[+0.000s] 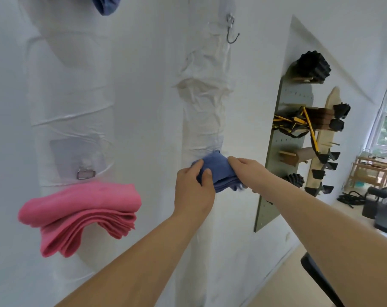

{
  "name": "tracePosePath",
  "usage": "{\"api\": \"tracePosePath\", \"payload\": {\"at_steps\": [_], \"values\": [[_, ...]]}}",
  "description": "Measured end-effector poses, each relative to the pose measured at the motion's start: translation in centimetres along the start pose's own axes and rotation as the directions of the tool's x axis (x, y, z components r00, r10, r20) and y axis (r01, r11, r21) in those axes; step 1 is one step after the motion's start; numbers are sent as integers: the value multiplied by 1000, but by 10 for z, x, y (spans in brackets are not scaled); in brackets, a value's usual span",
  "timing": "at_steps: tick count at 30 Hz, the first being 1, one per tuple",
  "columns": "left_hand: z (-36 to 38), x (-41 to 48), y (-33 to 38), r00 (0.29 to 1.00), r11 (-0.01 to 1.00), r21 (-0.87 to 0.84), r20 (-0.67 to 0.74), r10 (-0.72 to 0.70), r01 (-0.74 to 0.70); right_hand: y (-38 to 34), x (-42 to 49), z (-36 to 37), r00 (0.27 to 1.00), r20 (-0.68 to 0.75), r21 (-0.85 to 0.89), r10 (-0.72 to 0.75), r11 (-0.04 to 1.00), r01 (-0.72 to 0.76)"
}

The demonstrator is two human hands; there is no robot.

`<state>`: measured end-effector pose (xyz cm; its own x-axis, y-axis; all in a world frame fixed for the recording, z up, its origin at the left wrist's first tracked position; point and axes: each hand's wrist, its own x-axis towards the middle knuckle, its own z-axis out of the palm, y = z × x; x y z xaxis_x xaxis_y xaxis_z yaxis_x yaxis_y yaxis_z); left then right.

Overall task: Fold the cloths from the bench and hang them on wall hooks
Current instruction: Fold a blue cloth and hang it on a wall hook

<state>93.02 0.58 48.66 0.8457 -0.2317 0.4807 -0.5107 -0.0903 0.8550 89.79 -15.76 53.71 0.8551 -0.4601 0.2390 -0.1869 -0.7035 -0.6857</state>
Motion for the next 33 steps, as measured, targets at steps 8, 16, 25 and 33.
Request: {"api": "tracePosePath", "payload": {"at_steps": [8, 16, 25, 33], "values": [[-10, 1, 5, 909, 818, 399, 140, 392, -414, 7, 8, -1, 916, -207, -118, -344, 938, 325], [-10, 4, -1, 892, 815, 385, 310, 329, -434, 4, 4, 3, 979, -105, 116, -175, 976, 187], [0, 8, -7, 948, 973, 95, 264, 179, -211, 8, -10, 19, 996, 35, 505, 79, 859, -86], [-15, 7, 23, 938, 887, 310, 162, 306, -342, -5, -17, -2, 948, -305, 67, -94, 990, 120]]}}
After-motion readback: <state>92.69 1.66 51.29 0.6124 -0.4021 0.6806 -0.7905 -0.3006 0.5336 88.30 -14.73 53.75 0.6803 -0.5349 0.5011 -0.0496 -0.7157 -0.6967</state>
